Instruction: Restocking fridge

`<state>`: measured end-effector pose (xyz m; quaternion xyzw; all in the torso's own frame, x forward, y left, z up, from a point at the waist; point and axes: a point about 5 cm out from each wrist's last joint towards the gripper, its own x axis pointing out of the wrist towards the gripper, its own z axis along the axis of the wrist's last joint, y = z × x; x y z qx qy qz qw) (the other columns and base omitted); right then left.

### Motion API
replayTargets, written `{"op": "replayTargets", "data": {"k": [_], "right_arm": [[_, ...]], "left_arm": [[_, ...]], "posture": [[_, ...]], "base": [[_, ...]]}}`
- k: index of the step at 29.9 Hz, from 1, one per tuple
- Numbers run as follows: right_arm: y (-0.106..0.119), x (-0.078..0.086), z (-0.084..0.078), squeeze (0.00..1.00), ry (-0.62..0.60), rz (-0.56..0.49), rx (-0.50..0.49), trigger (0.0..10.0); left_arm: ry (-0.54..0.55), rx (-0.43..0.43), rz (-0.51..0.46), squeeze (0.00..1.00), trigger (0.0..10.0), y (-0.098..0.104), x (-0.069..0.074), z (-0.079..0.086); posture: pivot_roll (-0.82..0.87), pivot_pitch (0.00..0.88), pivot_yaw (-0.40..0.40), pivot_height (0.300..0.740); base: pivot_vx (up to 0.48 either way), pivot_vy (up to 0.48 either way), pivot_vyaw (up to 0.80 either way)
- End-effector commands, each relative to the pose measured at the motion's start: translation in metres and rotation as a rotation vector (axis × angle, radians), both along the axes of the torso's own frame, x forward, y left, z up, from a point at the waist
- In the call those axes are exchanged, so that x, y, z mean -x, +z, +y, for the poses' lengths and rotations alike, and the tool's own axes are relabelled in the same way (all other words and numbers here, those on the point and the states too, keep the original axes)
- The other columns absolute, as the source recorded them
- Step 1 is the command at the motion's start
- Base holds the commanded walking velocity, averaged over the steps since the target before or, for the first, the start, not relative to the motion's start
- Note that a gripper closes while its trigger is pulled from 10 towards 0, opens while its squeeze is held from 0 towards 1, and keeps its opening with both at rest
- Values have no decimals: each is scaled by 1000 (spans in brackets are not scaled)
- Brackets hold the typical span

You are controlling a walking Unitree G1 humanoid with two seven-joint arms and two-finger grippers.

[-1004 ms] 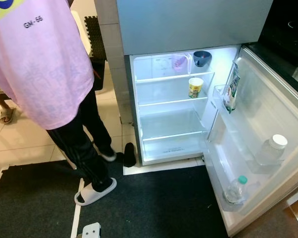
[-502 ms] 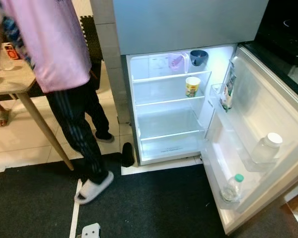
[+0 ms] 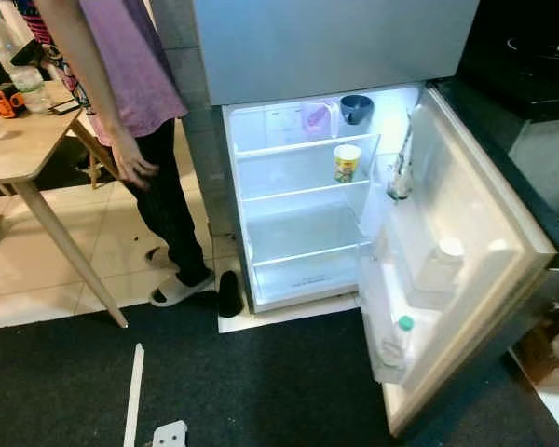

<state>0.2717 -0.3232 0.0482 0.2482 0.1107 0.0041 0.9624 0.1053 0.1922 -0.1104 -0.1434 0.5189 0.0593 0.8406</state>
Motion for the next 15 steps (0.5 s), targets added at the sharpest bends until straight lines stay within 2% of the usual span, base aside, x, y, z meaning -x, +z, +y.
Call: {"op": "replayTargets", "data": {"k": [1, 2, 3, 4, 5, 6, 7, 8, 11, 12, 13, 14, 15], "right_arm": [[-5, -12, 35, 0, 205, -2, -18, 10000], [-6, -22, 71, 0, 389, -38, -49, 10000], [-6, -27, 94, 0, 507, -66, -71, 10000], [-6, -27, 94, 0, 507, -66, -71, 10000], [-3, -31, 118, 0, 624, -111, -107, 10000], [-3, -31, 118, 0, 624, -111, -107, 10000], [4, -34, 142, 0, 742, -175, -155, 10000], [11, -37, 156, 0, 803, -220, -176, 10000], [13, -41, 163, 0, 802, -228, -163, 10000], [9, -44, 160, 0, 739, -194, -126, 10000], [0, -43, 149, 0, 626, -116, -77, 10000], [0, -43, 149, 0, 626, -116, -77, 10000], [-7, -41, 141, 0, 550, -63, -46, 10000]], "left_arm": [[-5, 0, 13, 0, 10000, -1, 4, -1], [-6, -2, 13, 0, 10000, -1, 3, 0], [-7, -3, 13, 0, 10000, -1, 3, 0], [-7, -3, 13, 0, 10000, -1, 3, 0], [-8, -4, 13, 0, 10000, -1, 3, 1], [-8, -4, 13, 0, 10000, -1, 3, 1], [-9, -5, 12, 0, 10000, -1, 3, 1], [-8, -6, 11, 0, 10000, 0, 2, 2], [-8, -7, 10, 0, 10000, 0, 2, 2], [-7, -8, 10, 0, 10000, 0, 2, 3], [-5, -10, 11, 0, 10000, 0, 3, 3], [-5, -10, 11, 0, 10000, 0, 3, 3], [-4, -11, 12, 0, 10000, 0, 3, 4]], "posture": [[-44, 0, -10, 740], [-43, 0, -5, 740], [-43, 0, -5, 740], [-43, 0, -5, 740], [-42, 0, -4, 740], [-42, 0, -4, 740], [-39, 0, -3, 740], [-39, 0, -3, 740], [-33, 0, 0, 740], [-34, 0, 3, 740], [-34, 0, 3, 740], [-34, 0, 3, 740], [-34, 0, 3, 740]], "base": [[0, 0, 0], [0, 0, 0], [0, 0, 0], [0, 0, 0], [0, 0, 0], [0, 0, 0], [0, 0, 0], [0, 0, 0], [0, 0, 0], [0, 0, 0], [0, 0, 0], [0, 0, 0], [0, 0, 0]]}}
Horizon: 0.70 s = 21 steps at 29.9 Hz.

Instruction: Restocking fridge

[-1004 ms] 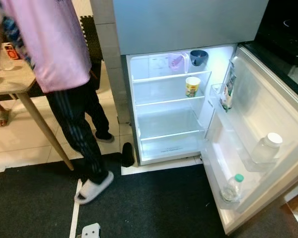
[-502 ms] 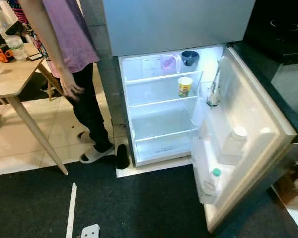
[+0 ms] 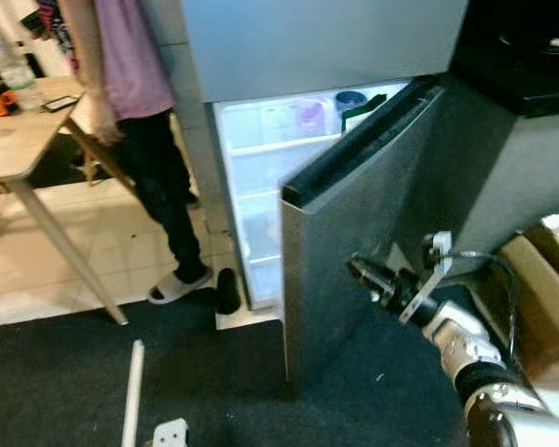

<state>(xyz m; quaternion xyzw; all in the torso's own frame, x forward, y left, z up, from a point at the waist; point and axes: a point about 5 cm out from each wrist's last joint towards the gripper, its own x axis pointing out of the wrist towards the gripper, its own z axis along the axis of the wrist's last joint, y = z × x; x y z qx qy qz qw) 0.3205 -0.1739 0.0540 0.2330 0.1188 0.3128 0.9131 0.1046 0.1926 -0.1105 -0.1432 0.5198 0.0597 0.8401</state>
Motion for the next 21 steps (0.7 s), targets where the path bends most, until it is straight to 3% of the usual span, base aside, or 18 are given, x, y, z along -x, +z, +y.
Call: {"op": "replayTargets", "data": {"k": [1, 2, 6, 7, 9, 11, 12, 13, 14, 15, 17, 19, 21], "right_arm": [[-20, 11, -15, 0, -113, 93, 79, 10000], [-39, 26, -28, 0, -195, 193, 174, 10000], [-67, 53, -43, 0, -261, 332, 316, 10000], [-86, 77, -53, 0, -302, 440, 398, 10000], [-91, 83, -56, 0, -312, 466, 414, 10000], [-110, 114, -70, 0, -376, 612, 519, 10000], [-110, 114, -70, 0, -376, 612, 519, 10000], [-126, 146, -80, 0, -377, 730, 629, 10000], [-126, 146, -80, 0, -377, 730, 629, 10000], [-131, 159, -82, 0, -376, 772, 649, 10000], [-131, 159, -82, 0, -376, 772, 649, 10000], [-139, 181, -87, 0, -389, 850, 693, 10000], [-139, 181, -87, 0, -389, 850, 693, 10000]], "left_arm": [[-3, -11, 11, 0, 10000, 0, 2, 3], [-2, -10, 12, 0, 10000, 0, 3, 3], [-4, -8, 15, 0, 10000, -1, 4, 2], [-4, -6, 15, 0, 10000, -1, 4, 0], [-4, -5, 15, 0, 10000, -1, 3, 0], [-5, -5, 12, 0, 10000, -1, 2, -1], [-5, -5, 12, 0, 10000, -1, 2, -1], [-5, -5, 9, 0, 10000, -1, 1, -1], [-5, -5, 9, 0, 10000, -1, 1, -1], [-5, -6, 8, 0, 10000, -1, 1, -1], [-5, -6, 8, 0, 10000, -1, 1, -1], [-8, -9, 8, 0, 10000, 0, 0, 0], [-8, -9, 8, 0, 10000, 0, 0, 0]], "posture": [[-32, 0, -2, 740], [-37, 0, -2, 740], [-37, 0, -4, 740], [-37, 0, -4, 740], [-37, 0, -4, 740], [-37, 0, -4, 740], [-37, 0, -4, 740], [-34, 0, -4, 740], [-34, 0, -4, 740], [-34, 0, -4, 740], [-34, 0, -4, 740], [-38, 0, 0, 740], [-38, 0, 0, 740]], "base": [[0, 0, 0], [0, 0, 0], [0, 0, 0], [0, 0, 0], [0, 0, 0], [0, 0, 378], [0, 0, 756], [0, 0, 738], [0, 0, 738], [0, 0, 738], [0, 0, 738], [0, 0, 741], [0, 0, 738]]}}
